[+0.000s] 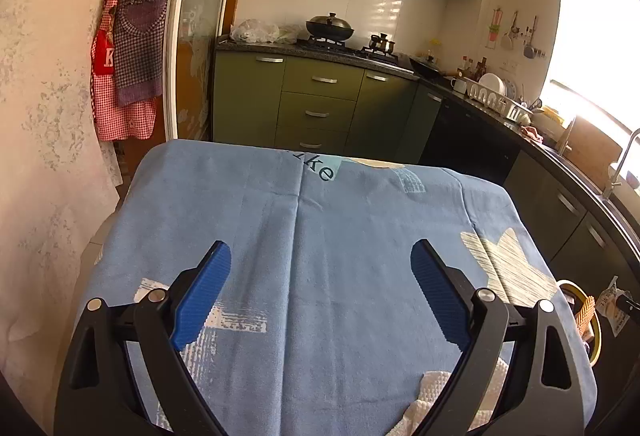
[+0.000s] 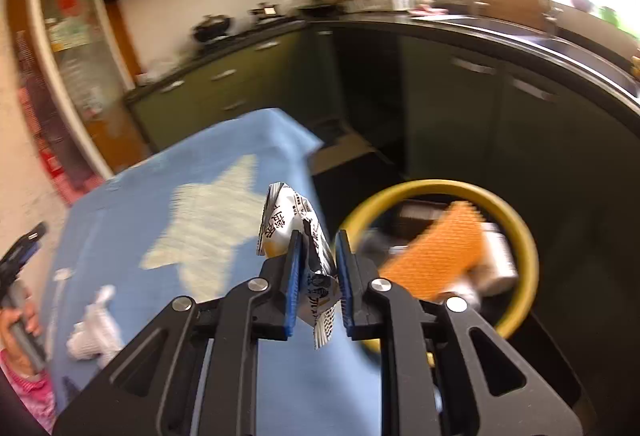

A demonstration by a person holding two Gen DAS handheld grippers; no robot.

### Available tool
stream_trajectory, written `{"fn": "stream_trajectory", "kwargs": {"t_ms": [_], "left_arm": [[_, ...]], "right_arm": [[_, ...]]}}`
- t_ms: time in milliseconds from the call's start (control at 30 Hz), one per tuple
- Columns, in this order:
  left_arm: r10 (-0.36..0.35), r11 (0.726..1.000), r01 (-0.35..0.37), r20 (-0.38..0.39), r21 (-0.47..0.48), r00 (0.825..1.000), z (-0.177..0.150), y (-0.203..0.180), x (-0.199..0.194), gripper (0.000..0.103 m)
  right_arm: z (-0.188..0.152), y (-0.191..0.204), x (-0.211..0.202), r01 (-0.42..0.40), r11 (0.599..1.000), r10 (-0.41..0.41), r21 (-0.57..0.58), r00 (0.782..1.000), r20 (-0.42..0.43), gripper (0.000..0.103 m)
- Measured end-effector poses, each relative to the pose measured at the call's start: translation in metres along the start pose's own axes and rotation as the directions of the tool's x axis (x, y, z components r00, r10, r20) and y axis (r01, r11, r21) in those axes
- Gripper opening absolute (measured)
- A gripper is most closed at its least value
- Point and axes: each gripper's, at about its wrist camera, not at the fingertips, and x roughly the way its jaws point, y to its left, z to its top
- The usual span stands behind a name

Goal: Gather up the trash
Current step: 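Carry the foil wrapper over the bin and open the right gripper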

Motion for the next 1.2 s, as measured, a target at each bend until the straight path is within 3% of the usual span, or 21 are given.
{"fn": "stream_trajectory", "kwargs": {"t_ms": [167,300,500,733,833,1000,1200], "left_arm": [[0.003,1.000,-0.003,-0.005,0.010,1.000,-0.002,-0.002,0.003,0.090],[0.005,1.000,-0.005,-0.012,0.006,1.000,-0.003,-0.002,0.004,0.090],[-0.001,1.000,0.002,-0.018,0.019,1.000,-0.003,-0.006,0.006,0.090],[-0.005,1.000,0.005,-0.022,0.026,1.000,-0.005,-0.009,0.007,0.090],[-0.007,1.000,0.008,-0.024,0.031,1.000,-0.005,-0.010,0.008,0.090],[-0.011,0.999,0.011,-0.030,0.032,0.999,-0.006,-0.011,0.009,0.090],[-0.019,0.999,0.020,-0.030,0.049,0.999,-0.008,-0.016,0.007,0.090]], "right_arm": [[0.003,-0.048,0.018,0.156,0.986,-0.155,0.059,0.988,-0.017,0.017],[-0.001,-0.071,0.018,0.272,0.953,-0.274,0.136,0.962,-0.004,0.018],[-0.009,-0.103,0.035,0.380,0.896,-0.381,0.229,0.924,-0.040,0.018],[-0.016,-0.107,0.060,0.368,0.901,-0.356,0.231,0.930,-0.094,0.018],[-0.019,-0.109,0.071,0.347,0.907,-0.321,0.237,0.936,-0.145,0.028],[-0.019,-0.110,0.053,0.349,0.901,-0.335,0.259,0.937,-0.098,0.038],[-0.013,-0.099,0.024,0.324,0.914,-0.324,0.244,0.945,-0.040,0.039]]}}
